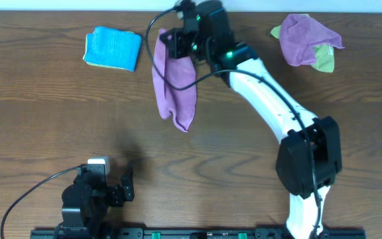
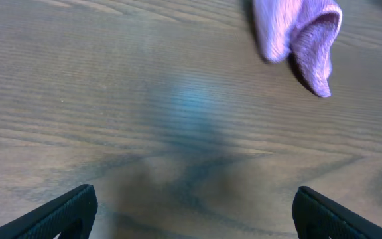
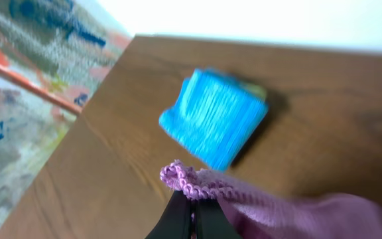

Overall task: Fold the cloth
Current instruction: 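Lower the purple cloth onto the table, spreading it flat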

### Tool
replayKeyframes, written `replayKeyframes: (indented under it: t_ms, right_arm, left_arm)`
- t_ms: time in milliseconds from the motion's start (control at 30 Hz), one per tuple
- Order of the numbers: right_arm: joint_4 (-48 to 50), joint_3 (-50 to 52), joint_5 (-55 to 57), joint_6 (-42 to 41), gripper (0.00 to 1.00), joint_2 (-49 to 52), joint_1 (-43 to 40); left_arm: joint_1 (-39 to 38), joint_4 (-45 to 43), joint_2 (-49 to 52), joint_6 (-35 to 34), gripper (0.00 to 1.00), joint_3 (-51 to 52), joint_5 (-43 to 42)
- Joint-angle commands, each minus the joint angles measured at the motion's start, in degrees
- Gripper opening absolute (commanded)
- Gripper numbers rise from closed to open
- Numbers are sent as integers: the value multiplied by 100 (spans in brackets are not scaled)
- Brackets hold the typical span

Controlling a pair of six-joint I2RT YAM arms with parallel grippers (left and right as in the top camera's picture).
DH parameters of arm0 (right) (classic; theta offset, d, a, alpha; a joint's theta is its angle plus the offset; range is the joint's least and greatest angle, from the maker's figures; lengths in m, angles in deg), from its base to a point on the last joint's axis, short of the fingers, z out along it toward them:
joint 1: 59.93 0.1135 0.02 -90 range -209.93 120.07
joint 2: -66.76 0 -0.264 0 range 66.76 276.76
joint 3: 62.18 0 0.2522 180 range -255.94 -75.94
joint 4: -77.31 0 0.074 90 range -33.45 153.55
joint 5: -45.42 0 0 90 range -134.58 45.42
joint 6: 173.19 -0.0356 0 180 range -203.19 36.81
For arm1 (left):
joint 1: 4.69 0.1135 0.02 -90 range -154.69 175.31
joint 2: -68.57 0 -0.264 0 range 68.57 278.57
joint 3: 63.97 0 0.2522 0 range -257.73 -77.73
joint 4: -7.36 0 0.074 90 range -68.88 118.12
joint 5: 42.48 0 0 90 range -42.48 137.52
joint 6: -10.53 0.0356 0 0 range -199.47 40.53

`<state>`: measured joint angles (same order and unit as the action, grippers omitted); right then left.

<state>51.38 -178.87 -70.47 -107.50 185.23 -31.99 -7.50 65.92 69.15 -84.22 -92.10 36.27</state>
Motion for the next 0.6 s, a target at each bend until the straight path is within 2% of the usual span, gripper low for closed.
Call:
replayKeyframes:
  t_ms: [0, 333, 567]
  right_arm:
    - [-13, -203, 26, 304, 1, -9, 50]
    - [-72, -203, 341, 527, 1, 15, 258]
    - [177, -203, 428, 682, 1, 466, 564]
  left_arm:
    - [-22, -39, -37, -66, 95, 24, -83]
    - [-22, -157, -35, -72, 95, 24, -87]
    - [-22, -177, -37, -575, 95, 24, -87]
